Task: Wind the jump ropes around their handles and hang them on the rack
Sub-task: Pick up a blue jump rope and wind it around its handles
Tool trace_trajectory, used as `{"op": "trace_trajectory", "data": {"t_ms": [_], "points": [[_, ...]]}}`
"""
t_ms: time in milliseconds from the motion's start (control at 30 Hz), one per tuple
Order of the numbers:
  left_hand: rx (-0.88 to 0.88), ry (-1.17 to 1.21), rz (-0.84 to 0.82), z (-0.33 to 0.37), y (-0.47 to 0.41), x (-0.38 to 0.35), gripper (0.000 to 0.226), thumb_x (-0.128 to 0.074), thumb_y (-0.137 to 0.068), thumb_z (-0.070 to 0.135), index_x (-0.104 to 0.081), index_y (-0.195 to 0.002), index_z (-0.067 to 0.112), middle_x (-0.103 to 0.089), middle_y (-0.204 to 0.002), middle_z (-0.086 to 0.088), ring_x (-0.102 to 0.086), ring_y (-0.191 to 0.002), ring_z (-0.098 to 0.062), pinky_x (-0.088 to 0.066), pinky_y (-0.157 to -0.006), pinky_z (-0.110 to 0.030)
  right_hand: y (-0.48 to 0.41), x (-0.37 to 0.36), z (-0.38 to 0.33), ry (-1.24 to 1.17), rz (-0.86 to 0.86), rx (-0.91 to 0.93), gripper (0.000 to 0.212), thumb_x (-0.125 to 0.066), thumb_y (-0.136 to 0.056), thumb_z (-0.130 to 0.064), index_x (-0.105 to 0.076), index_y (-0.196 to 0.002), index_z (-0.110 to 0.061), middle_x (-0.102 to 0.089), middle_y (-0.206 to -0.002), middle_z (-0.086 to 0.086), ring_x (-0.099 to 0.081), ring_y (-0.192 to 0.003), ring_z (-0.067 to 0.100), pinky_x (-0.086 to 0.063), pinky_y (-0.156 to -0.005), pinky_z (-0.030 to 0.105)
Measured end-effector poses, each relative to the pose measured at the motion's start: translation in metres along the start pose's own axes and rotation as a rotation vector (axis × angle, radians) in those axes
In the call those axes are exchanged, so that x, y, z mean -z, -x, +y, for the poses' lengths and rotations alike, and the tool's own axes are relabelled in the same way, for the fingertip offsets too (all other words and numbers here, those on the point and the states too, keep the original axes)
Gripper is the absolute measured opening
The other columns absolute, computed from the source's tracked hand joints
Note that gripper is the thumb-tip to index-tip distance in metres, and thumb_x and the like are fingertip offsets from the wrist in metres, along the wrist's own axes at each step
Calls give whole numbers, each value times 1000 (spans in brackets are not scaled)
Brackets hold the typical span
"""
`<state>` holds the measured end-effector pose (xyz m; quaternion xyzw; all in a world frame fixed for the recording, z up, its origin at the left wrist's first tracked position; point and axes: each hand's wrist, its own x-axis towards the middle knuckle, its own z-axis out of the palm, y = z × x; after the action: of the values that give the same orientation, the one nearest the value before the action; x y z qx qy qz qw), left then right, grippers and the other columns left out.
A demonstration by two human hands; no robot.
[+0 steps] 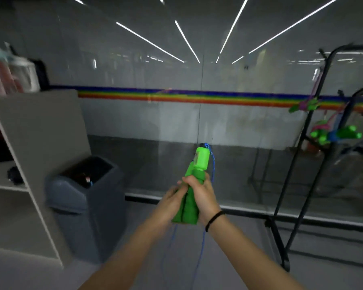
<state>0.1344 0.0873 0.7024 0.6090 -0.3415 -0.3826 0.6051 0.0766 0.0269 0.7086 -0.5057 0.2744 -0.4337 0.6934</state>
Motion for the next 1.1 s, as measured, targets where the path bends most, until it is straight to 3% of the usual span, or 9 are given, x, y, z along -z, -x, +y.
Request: {"op": "trace_trajectory", "data": {"t_ms": [100,333,433,533,633,733,833,900,1100], "points": [[54,147,-43,64,15,-10,31,-47,-93,39,-61,-111,17,-68,-111,-13,-67,-96,-27,-55,-79,-45,5,-14,-63,-22,-5,29,49,-67,-56,-31,-41,-97,-24,-56,-91,9,-59,-85,25,-49,-90,48],[67,131,-252,136,41,-21,25,-56,-86,11,-60,-111,15,-69,-93,-12,-68,-77,-24,-56,-63,-33,19,0,-147,454,-119,60,51,-39,-89,-56,-33,-122,-18,-52,-110,1,-56,-95,17,-46,-87,34],[20,97,-291,145,48,-27,31,-67,-76,-1,-60,-103,12,-69,-72,-7,-63,-54,-19,-51,-51,-25,30,23,-173,766,-370,-210,62,-16,-84,-70,-49,-111,-24,-61,-102,4,-62,-71,13,-45,-67,24],[32,69,-307,151,51,-28,43,-72,-66,3,-60,-106,11,-66,-69,-7,-59,-53,-18,-49,-49,-24,25,58,-202,959,-229,-225,80,-21,-79,-76,-64,-87,-9,-70,-76,8,-66,-62,16,-47,-66,25],[20,5,-371,164,46,-23,41,-71,-70,-2,-60,-108,10,-65,-74,-8,-61,-59,-16,-50,-49,-24,0,84,-212,775,199,183,61,-38,-83,-67,-64,-81,-12,-69,-88,8,-64,-90,23,-45,-82,32],[4,-31,-487,181,40,-24,40,-68,-65,-1,-61,-102,11,-65,-75,-8,-60,-56,-16,-49,-48,-23,-14,74,-193,268,-77,150,81,-33,-73,-78,-52,-123,-17,-57,-127,4,-53,-117,22,-42,-97,37],[-36,-45,-555,198,26,-20,39,-65,-67,-3,-60,-103,11,-67,-74,-8,-61,-53,-13,-49,-47,-23,-24,58,-162,-192,-381,42,83,-29,-72,-76,-57,-113,-9,-69,-88,9,-67,-75,20,-53,-65,30],[-68,-47,-555,210,15,-10,46,-65,-63,-1,-60,-107,11,-68,-74,-7,-61,-53,-13,-49,-46,-23,-23,53,-142,-267,-361,74,71,-32,-75,-71,-57,-91,-7,-48,-47,-2,-42,-38,9,-37,-42,21],[-188,-110,-406,226,-29,36,46,-70,-68,-11,-58,-105,13,-66,-77,-8,-60,-54,-17,-51,-48,-26,-13,34,-105,745,-196,364,44,-38,-86,-55,-57,-82,-16,-45,-46,-8,-40,-41,4,-31,-46,14]]}}
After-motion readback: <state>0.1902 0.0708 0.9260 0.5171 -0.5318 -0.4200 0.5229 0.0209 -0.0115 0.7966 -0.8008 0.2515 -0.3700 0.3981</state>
